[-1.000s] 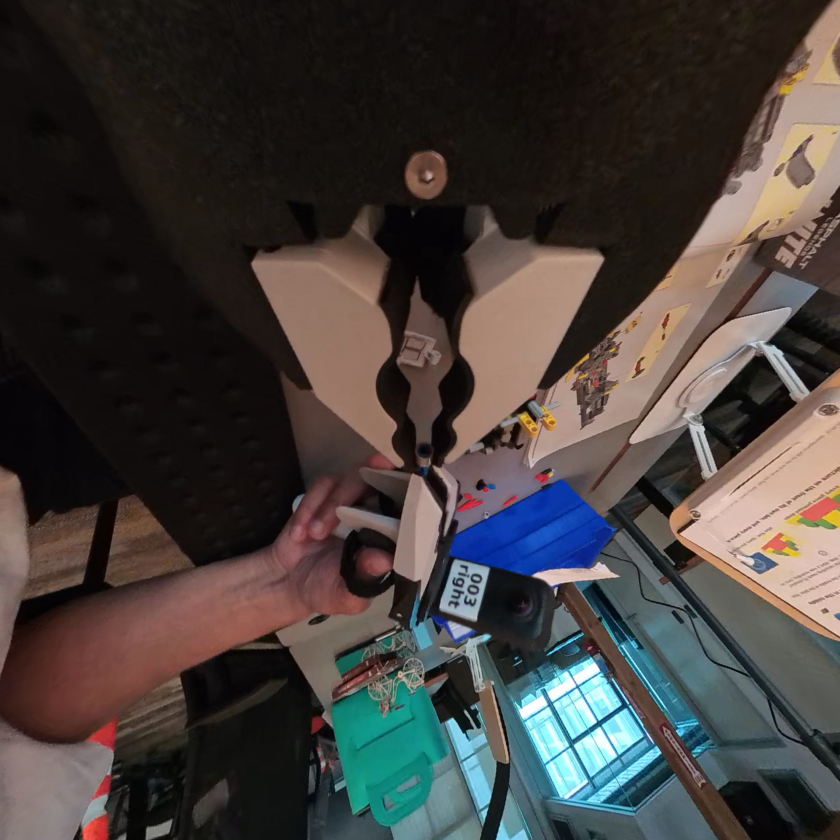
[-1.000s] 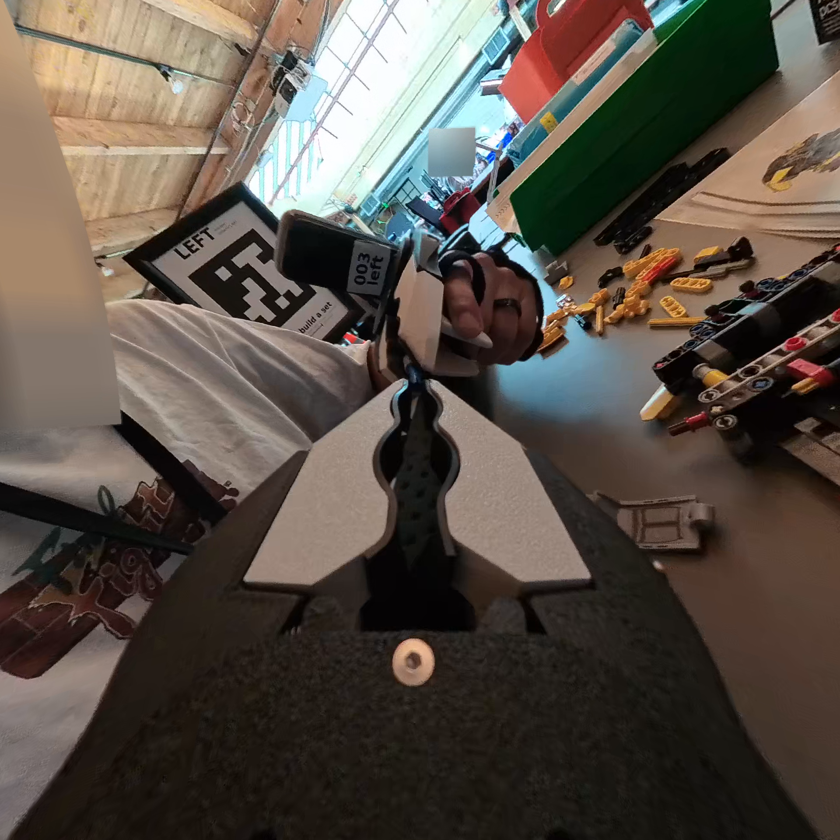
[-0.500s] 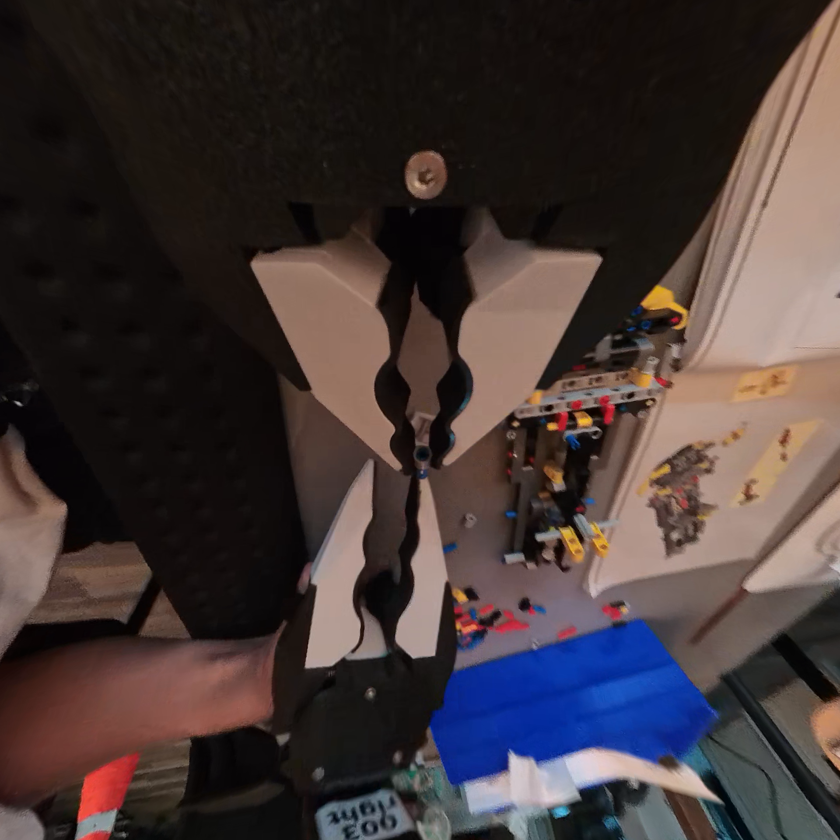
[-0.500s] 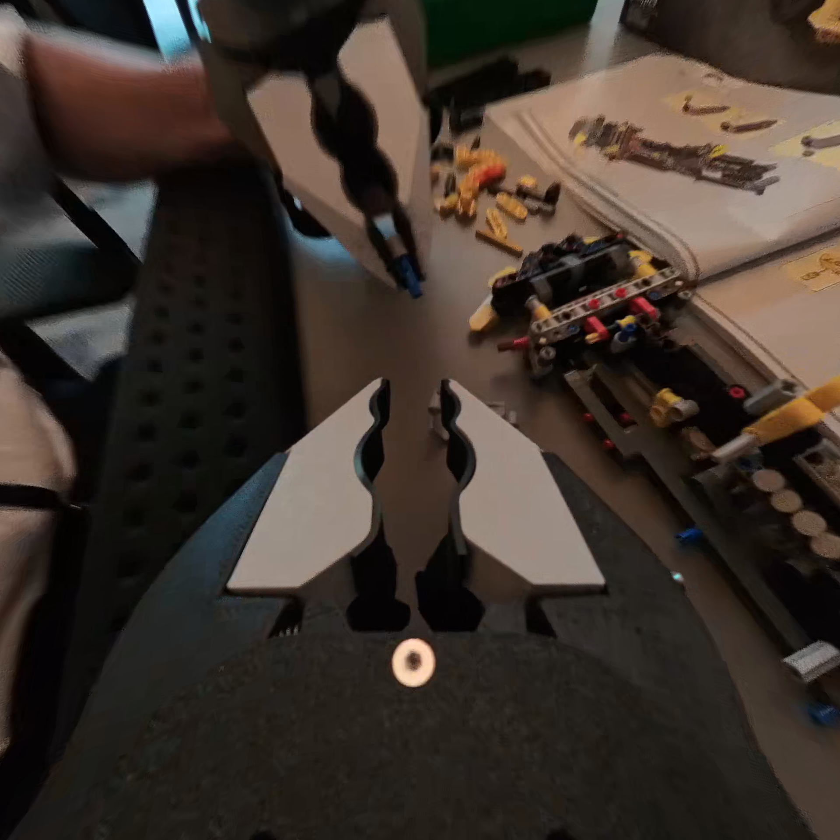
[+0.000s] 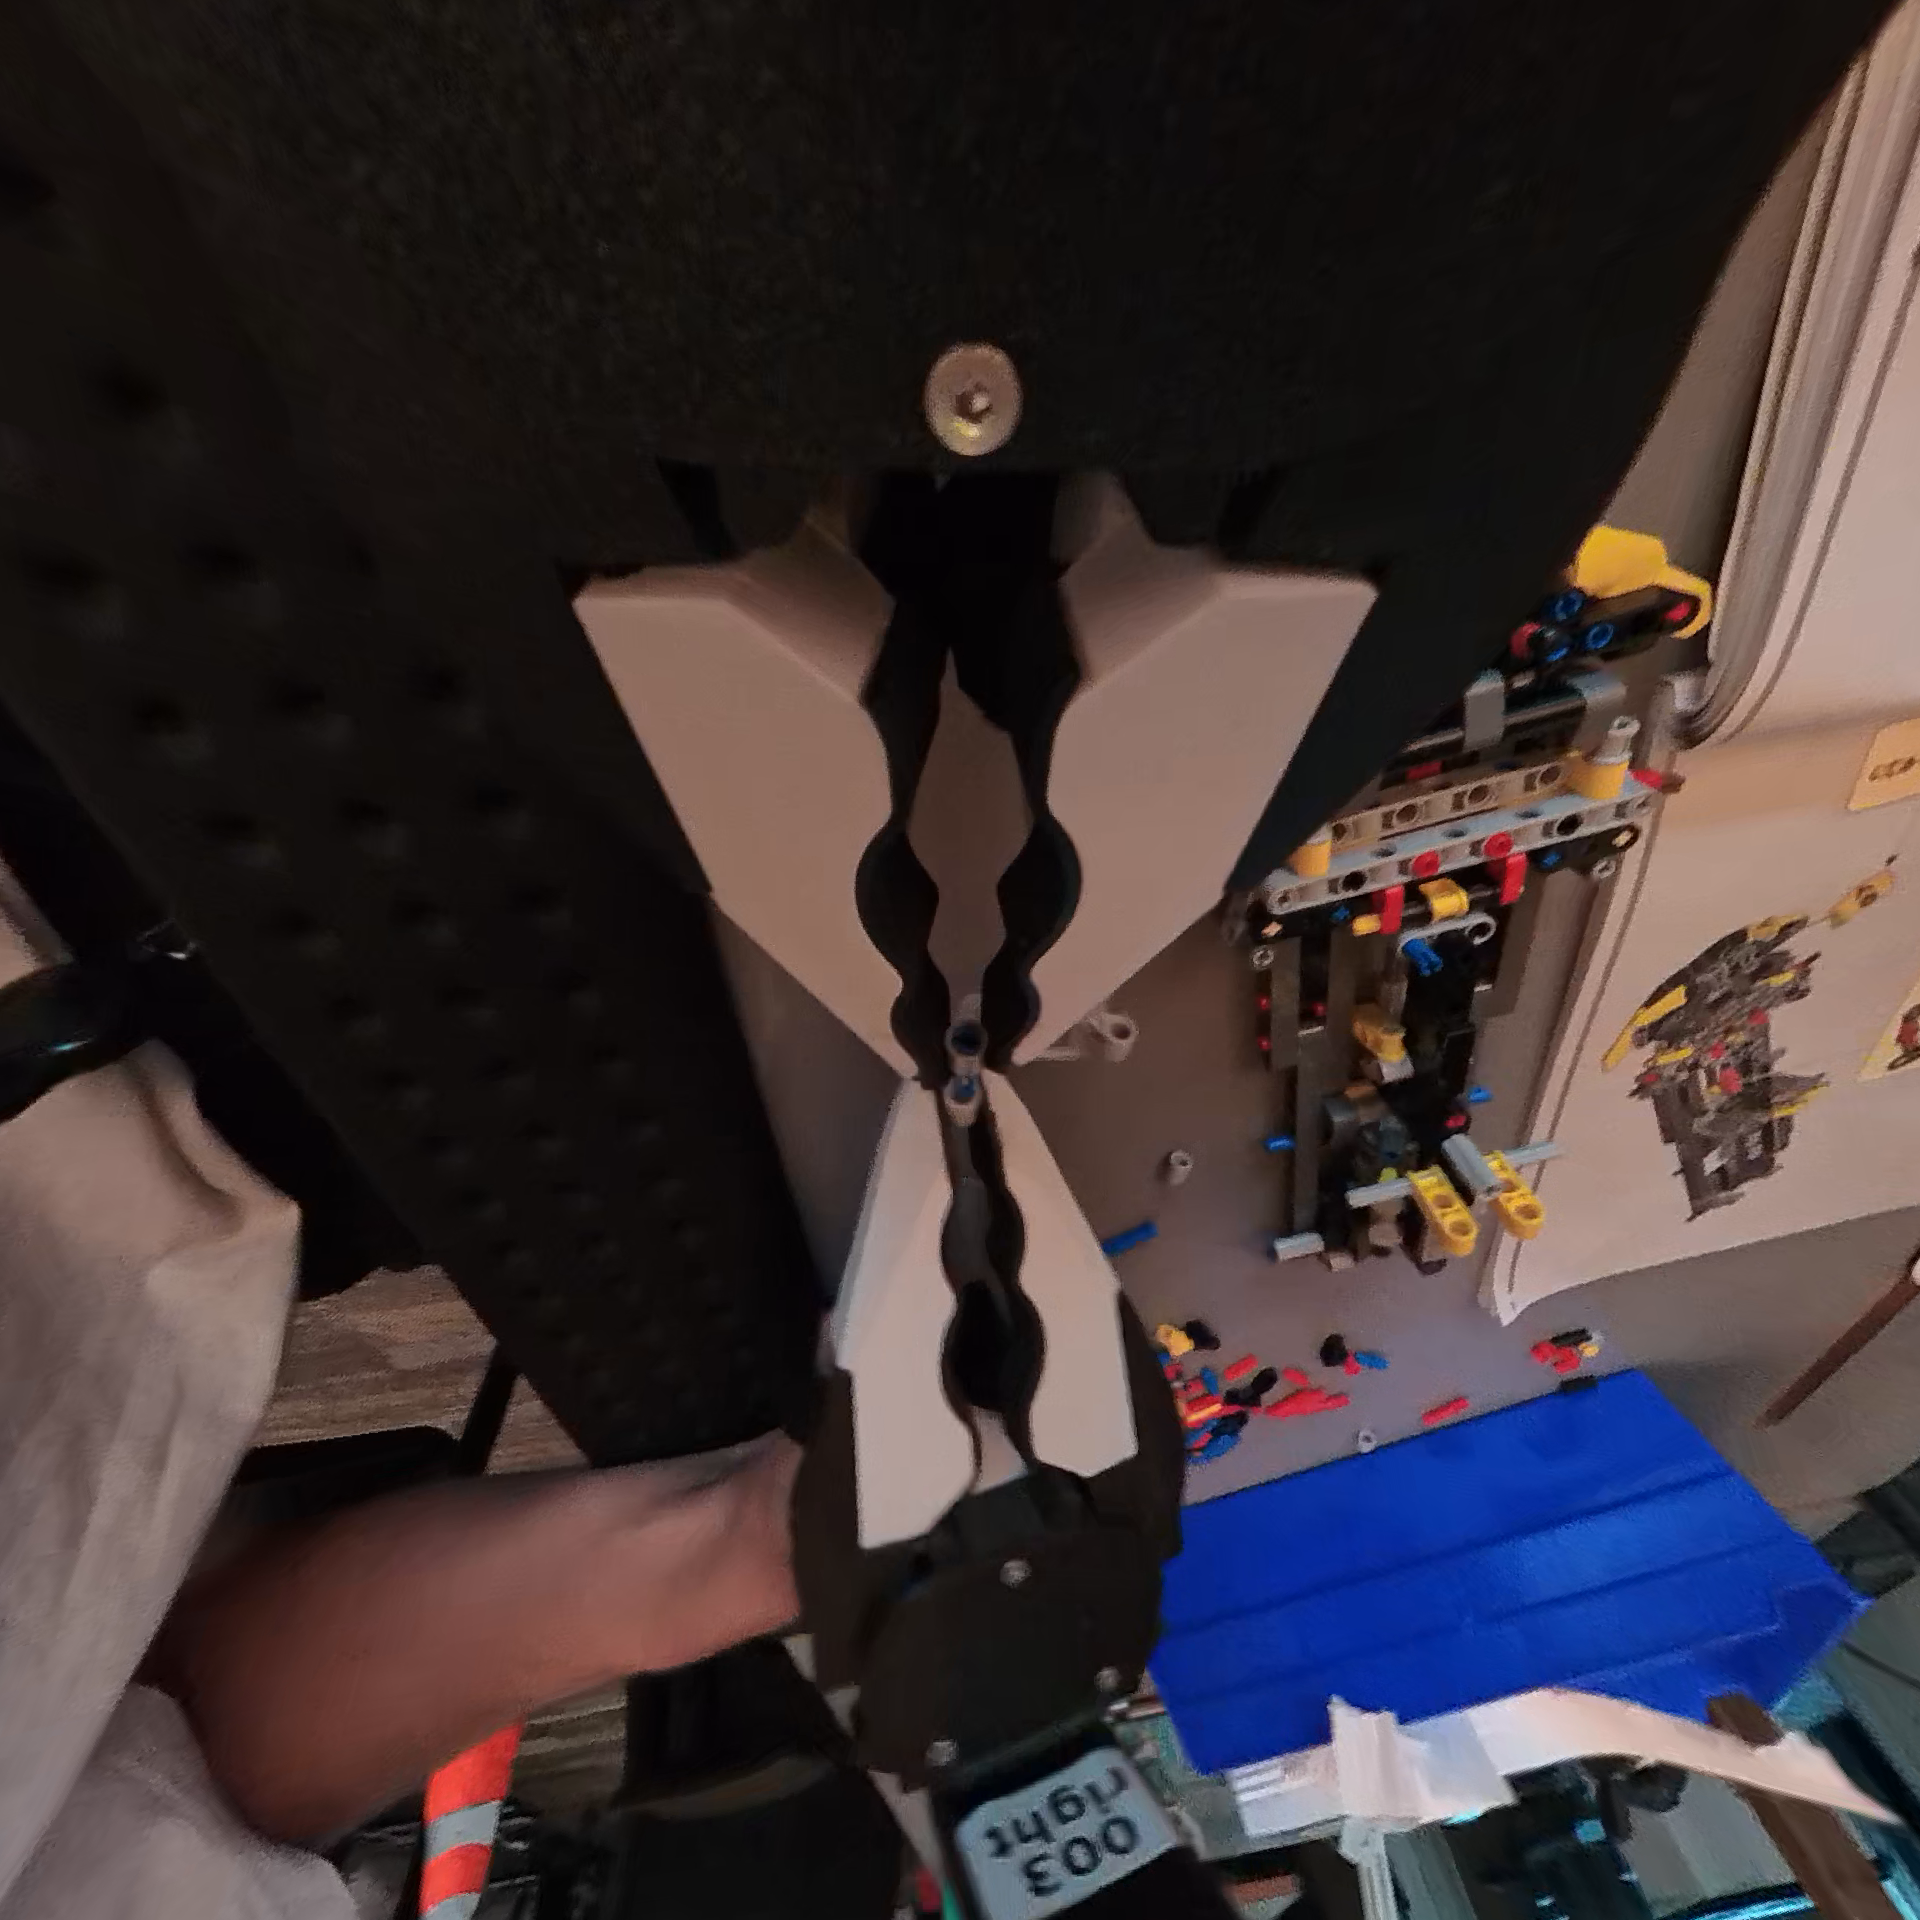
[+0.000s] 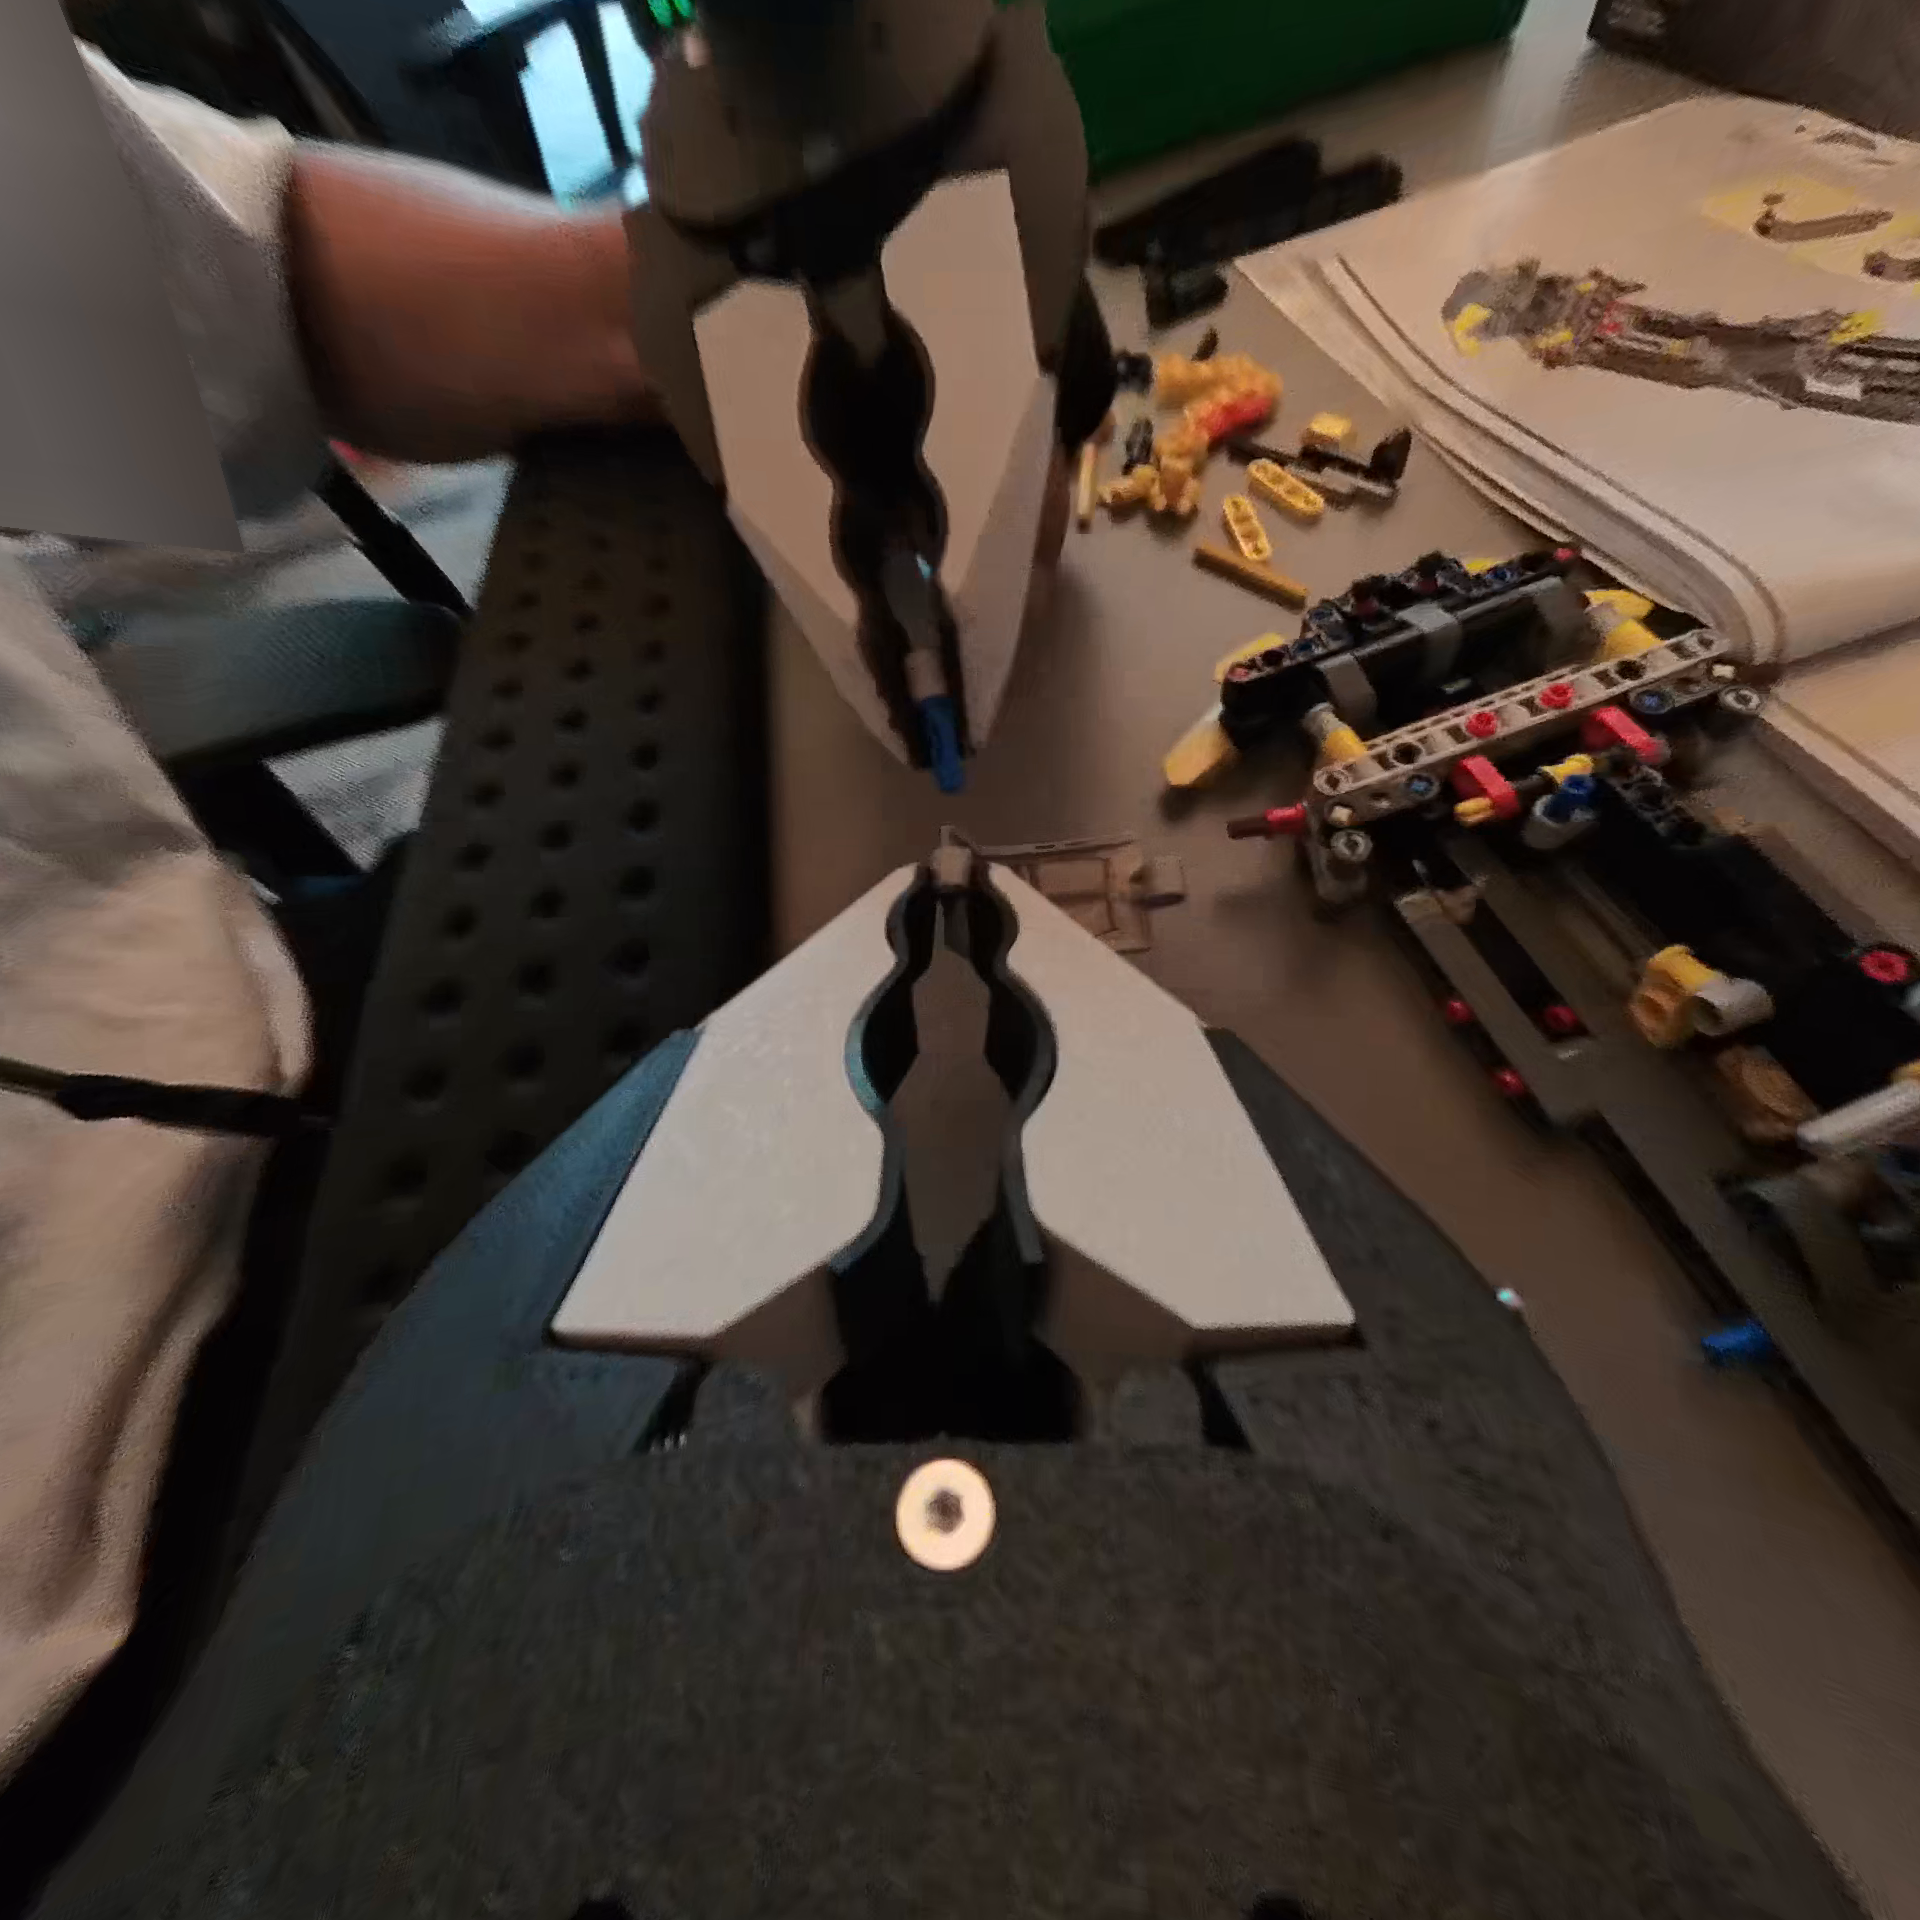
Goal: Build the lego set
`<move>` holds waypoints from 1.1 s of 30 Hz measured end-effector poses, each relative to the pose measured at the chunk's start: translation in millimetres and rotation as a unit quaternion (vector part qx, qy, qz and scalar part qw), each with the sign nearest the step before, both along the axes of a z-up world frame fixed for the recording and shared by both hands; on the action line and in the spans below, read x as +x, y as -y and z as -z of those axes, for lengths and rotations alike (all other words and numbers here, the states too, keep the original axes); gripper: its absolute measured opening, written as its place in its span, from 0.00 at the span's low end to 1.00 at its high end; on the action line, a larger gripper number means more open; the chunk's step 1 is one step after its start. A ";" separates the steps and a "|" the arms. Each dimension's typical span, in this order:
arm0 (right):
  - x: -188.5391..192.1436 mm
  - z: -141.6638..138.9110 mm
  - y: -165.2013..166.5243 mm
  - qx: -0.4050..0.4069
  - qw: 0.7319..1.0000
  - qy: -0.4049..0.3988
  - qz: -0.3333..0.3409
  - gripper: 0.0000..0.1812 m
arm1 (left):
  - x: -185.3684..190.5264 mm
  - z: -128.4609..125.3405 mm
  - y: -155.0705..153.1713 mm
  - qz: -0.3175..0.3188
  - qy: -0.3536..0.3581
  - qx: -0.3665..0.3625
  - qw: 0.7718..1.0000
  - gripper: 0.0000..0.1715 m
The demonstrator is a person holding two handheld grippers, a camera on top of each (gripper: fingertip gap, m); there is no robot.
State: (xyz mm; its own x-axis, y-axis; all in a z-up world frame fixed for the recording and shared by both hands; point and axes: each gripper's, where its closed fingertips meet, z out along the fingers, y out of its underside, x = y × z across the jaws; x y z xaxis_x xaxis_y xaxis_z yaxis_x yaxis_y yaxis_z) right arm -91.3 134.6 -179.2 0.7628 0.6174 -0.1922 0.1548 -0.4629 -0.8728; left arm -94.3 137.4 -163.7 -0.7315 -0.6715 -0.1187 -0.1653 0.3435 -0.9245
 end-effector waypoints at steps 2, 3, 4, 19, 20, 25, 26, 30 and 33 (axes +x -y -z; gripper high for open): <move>-3.3 -8.6 1.3 0.004 0.999 -0.038 -0.013 0.03 | -0.3 0.1 2.7 0.003 0.005 0.005 1.000 0.02; -5.2 -10.8 1.8 0.002 0.998 -0.053 -0.019 0.03 | -0.1 -0.6 3.6 0.004 0.008 0.004 1.000 0.02; -5.2 -9.5 1.5 0.000 0.998 -0.052 -0.020 0.03 | -0.7 -1.1 4.7 0.007 0.007 0.002 1.000 0.02; -4.9 -4.1 -1.1 0.013 1.000 -0.013 -0.013 0.03 | 2.2 0.6 6.1 -0.002 0.021 0.021 1.000 0.02; -3.9 -5.4 -1.5 0.016 1.000 -0.014 -0.011 0.03 | 3.0 0.2 5.6 -0.004 0.022 0.019 1.000 0.02; -2.7 -11.6 -2.7 0.033 0.999 -0.022 -0.009 0.03 | 4.5 -6.9 5.1 -0.008 0.037 0.002 0.999 0.02; -2.0 -15.1 -3.0 0.039 0.999 -0.028 -0.008 0.03 | 5.1 -9.5 5.0 -0.009 0.040 -0.006 0.999 0.02; -0.1 -19.7 -3.1 0.055 0.998 -0.027 -0.003 0.03 | 6.4 -12.5 5.2 -0.010 0.046 -0.013 0.999 0.02; 0.4 -19.3 -2.7 0.059 0.998 -0.017 -0.003 0.03 | 6.5 -11.1 5.7 -0.011 0.049 -0.006 0.999 0.02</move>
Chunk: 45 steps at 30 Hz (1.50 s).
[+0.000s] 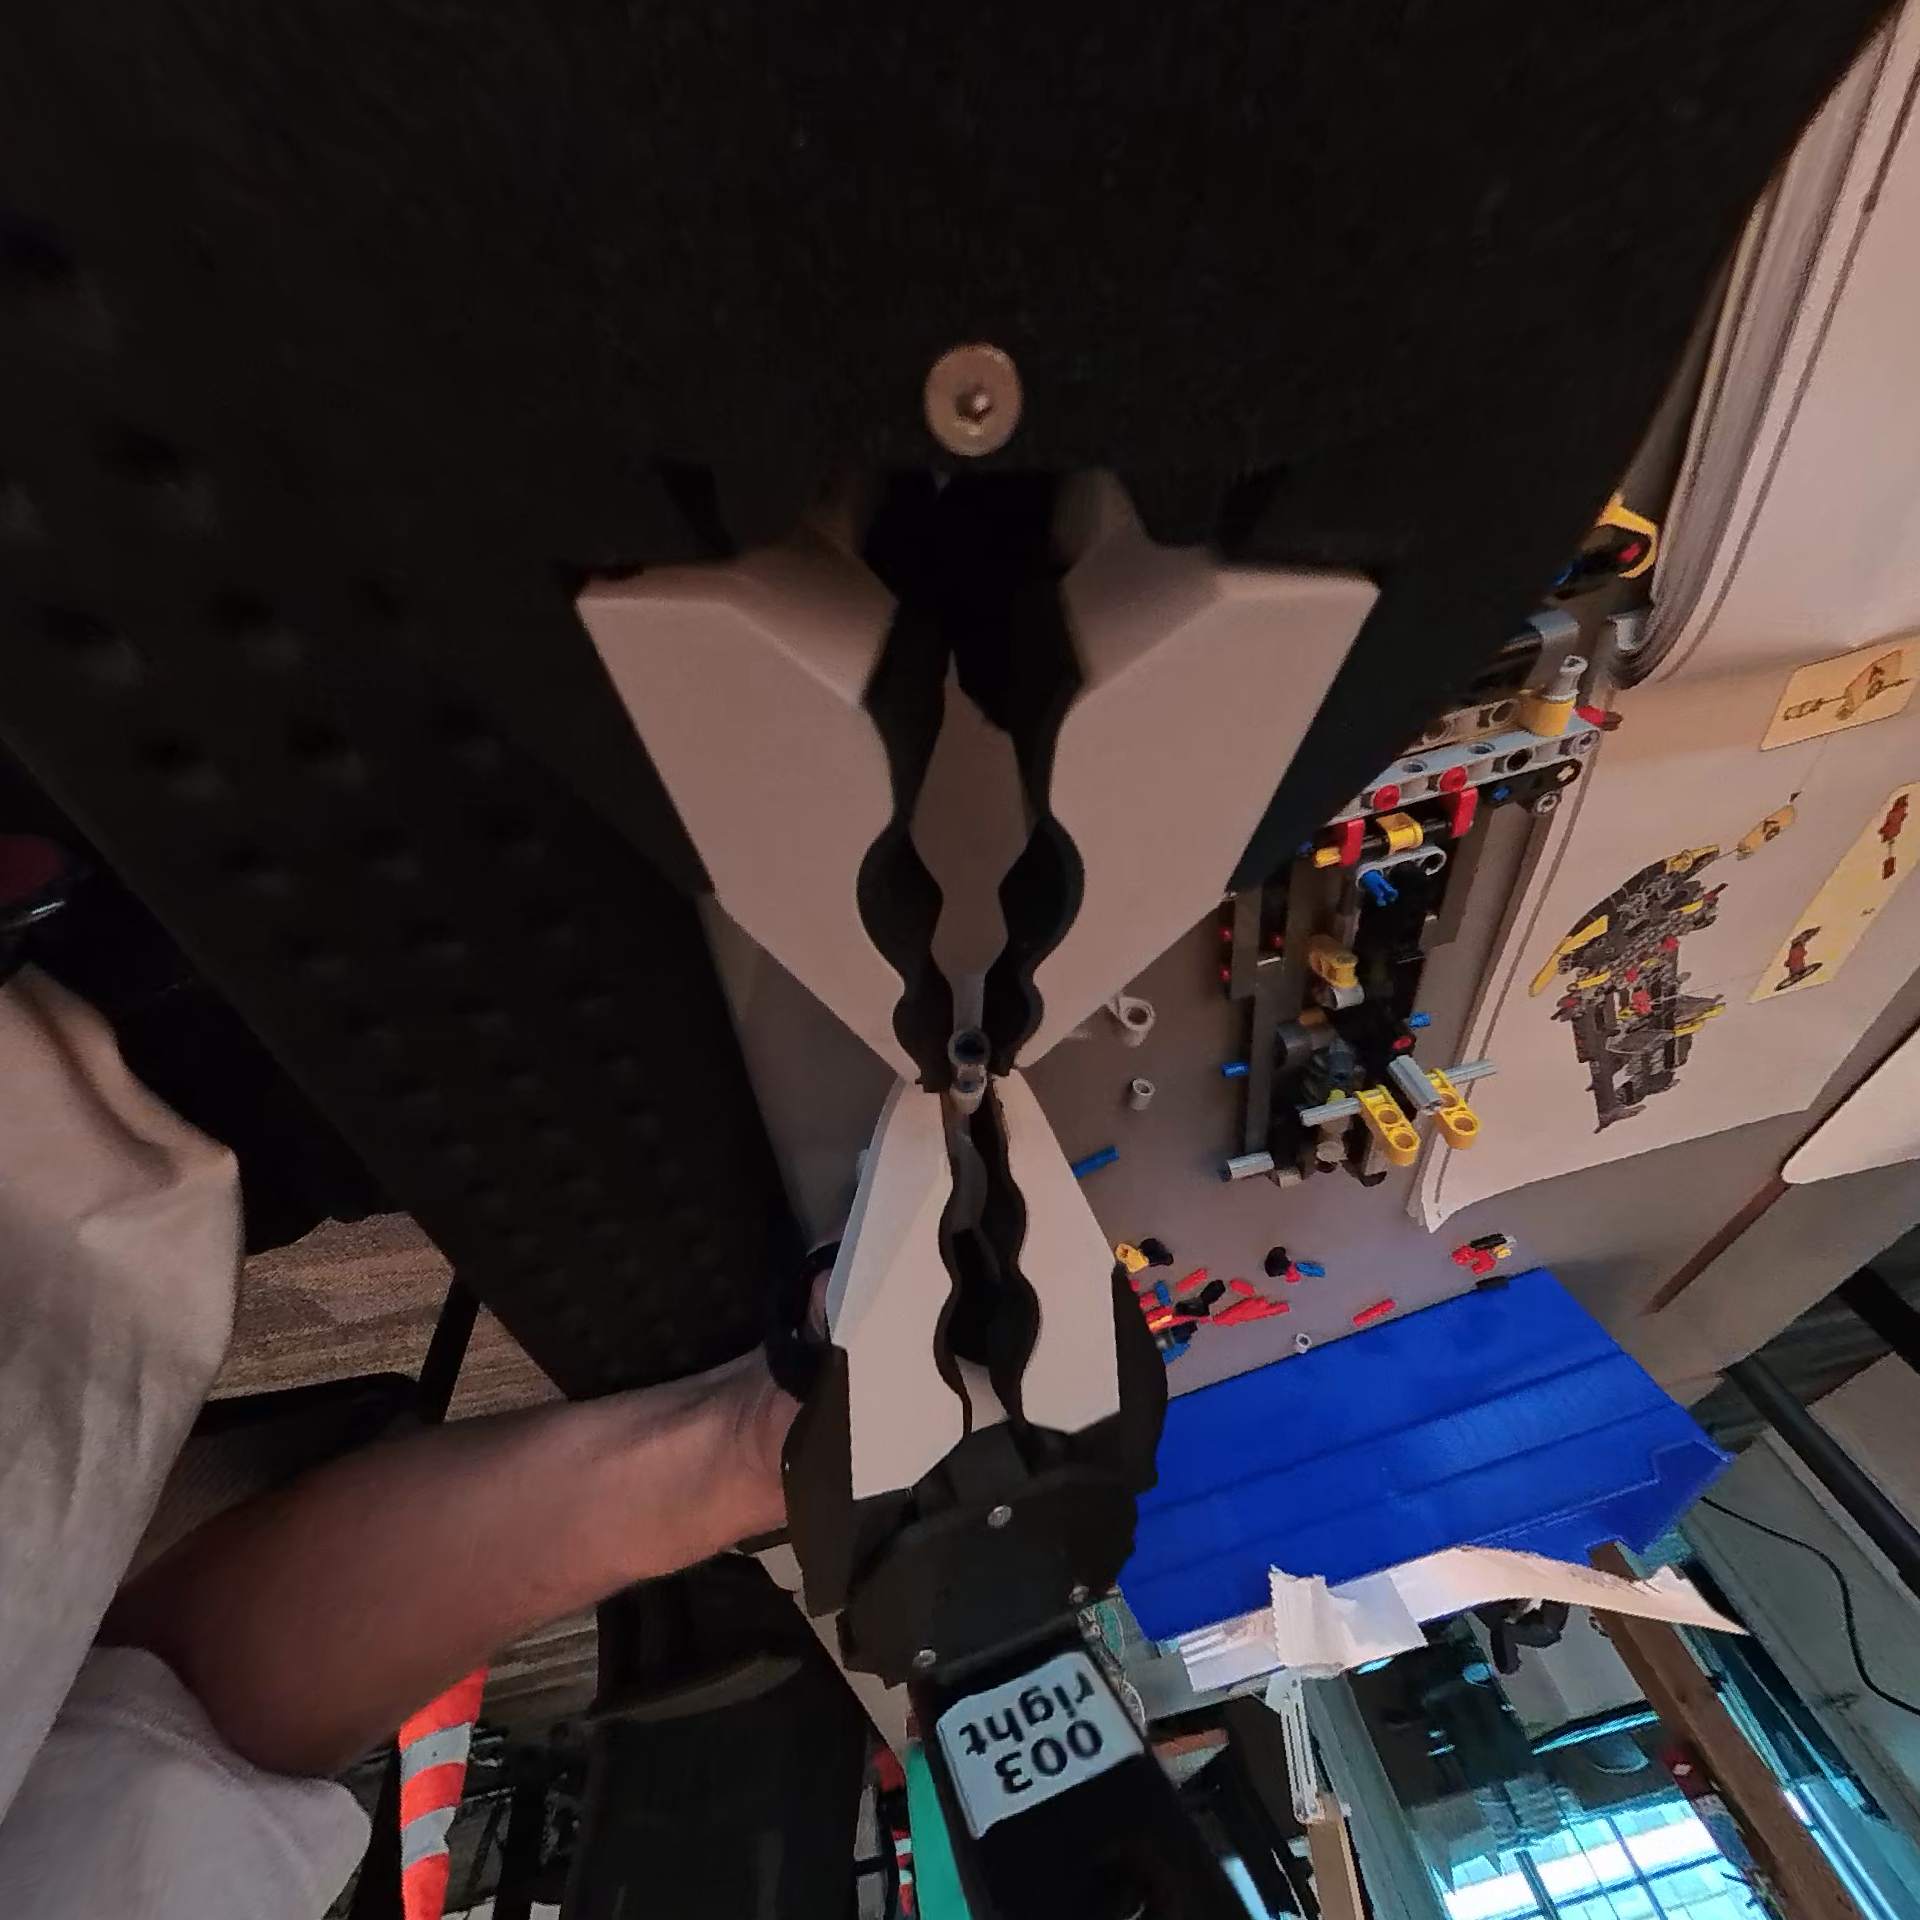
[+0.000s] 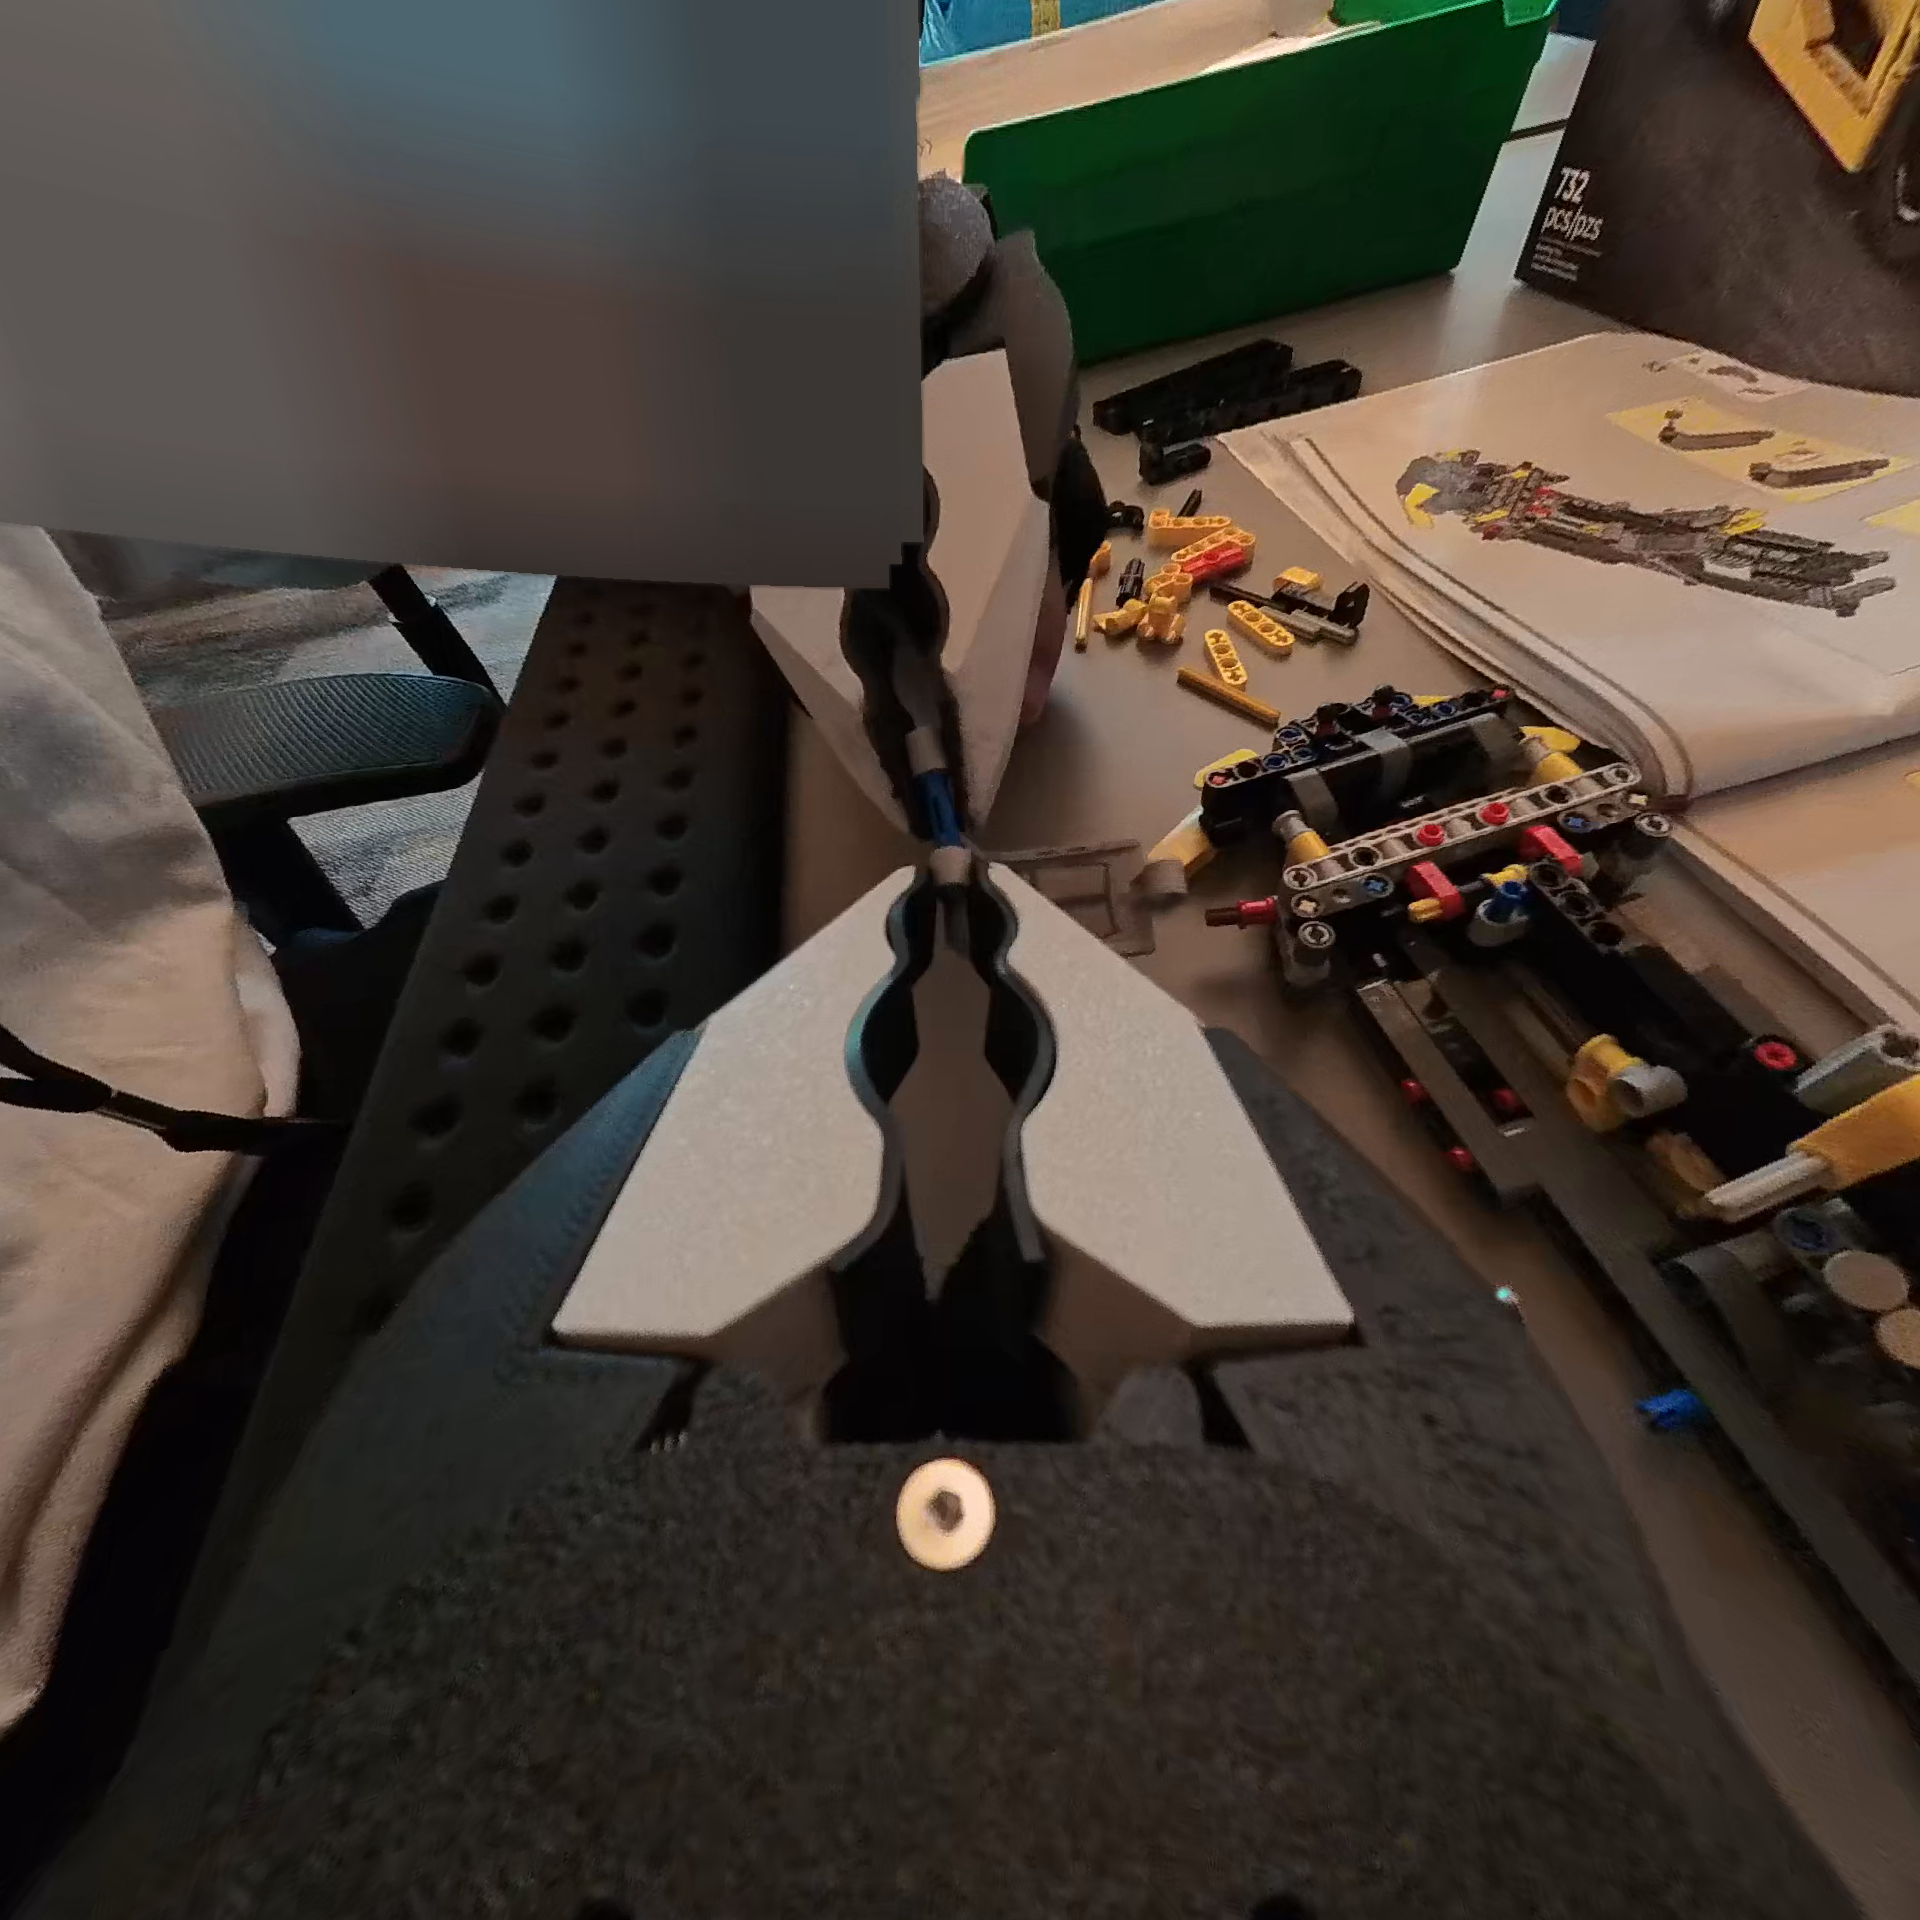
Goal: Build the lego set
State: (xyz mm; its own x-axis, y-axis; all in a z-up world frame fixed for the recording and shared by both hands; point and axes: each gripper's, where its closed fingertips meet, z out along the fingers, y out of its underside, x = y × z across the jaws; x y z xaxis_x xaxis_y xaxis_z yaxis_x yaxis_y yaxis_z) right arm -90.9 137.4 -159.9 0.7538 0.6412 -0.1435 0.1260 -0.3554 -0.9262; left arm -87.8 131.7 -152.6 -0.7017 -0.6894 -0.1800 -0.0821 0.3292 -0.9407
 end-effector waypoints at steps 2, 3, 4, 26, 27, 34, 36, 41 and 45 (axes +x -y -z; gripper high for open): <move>0.5 0.2 0.2 0.010 1.000 0.016 0.003 0.03 | -0.2 0.6 0.6 0.001 0.000 0.002 1.000 0.02; 0.4 1.1 0.4 0.010 1.000 0.020 0.003 0.03 | -0.4 1.5 1.2 0.003 0.000 0.005 1.000 0.02; 0.0 2.4 0.8 0.008 1.000 0.024 0.000 0.03 | -0.9 2.2 1.8 0.006 0.000 0.007 1.000 0.02; -11.3 -0.8 9.3 0.044 0.997 0.047 -0.033 0.03 | -12.3 2.2 11.0 0.041 0.009 0.015 0.999 0.02; -11.2 -4.4 9.5 0.047 0.998 0.034 -0.034 0.03 | -12.7 1.7 10.1 0.040 0.010 0.014 0.999 0.01; -11.0 -4.3 10.0 0.046 0.998 0.033 -0.035 0.04 | -12.0 2.1 10.8 0.040 0.011 0.016 0.999 0.01; -10.7 -3.9 10.1 0.043 0.998 0.031 -0.035 0.04 | -11.5 2.9 10.8 0.038 0.013 0.020 0.999 0.01; -10.8 -1.3 10.3 0.037 0.998 0.033 -0.037 0.03 | -11.7 6.3 10.8 0.036 0.015 0.036 0.999 0.01; -11.7 0.7 10.5 0.032 0.998 0.033 -0.040 0.03 | -12.6 8.5 11.0 0.036 0.016 0.046 0.998 0.01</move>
